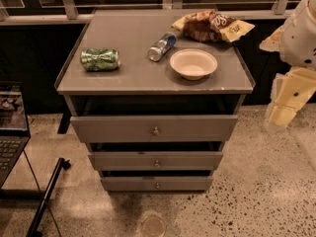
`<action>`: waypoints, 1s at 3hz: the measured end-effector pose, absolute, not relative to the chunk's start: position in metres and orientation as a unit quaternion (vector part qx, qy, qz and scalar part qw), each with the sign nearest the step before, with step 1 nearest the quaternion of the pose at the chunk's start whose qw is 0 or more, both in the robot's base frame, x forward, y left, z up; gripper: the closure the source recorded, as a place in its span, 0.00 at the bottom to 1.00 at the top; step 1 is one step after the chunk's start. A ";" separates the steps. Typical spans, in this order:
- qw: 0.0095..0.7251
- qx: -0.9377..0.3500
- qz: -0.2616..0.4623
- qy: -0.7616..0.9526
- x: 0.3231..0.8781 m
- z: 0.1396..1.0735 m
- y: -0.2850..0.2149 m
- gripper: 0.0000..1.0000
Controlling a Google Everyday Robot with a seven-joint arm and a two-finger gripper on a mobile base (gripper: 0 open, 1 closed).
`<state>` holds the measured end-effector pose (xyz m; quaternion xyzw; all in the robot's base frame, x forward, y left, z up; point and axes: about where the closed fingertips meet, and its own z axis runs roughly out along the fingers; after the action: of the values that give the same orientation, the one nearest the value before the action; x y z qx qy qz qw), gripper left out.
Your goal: Open bottom drawer
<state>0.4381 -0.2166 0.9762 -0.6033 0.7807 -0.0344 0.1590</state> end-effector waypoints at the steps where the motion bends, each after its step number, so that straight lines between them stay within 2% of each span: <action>1: 0.159 -0.603 -0.034 0.781 0.438 0.976 -0.217 0.00; 3: 0.209 -0.585 -0.026 0.783 0.415 0.969 -0.213 0.00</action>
Offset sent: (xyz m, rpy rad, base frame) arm -0.0048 0.0006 0.0013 0.0236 -0.0372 0.0080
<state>0.4155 -0.2125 0.9694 -0.5854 0.7829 -0.0258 0.2093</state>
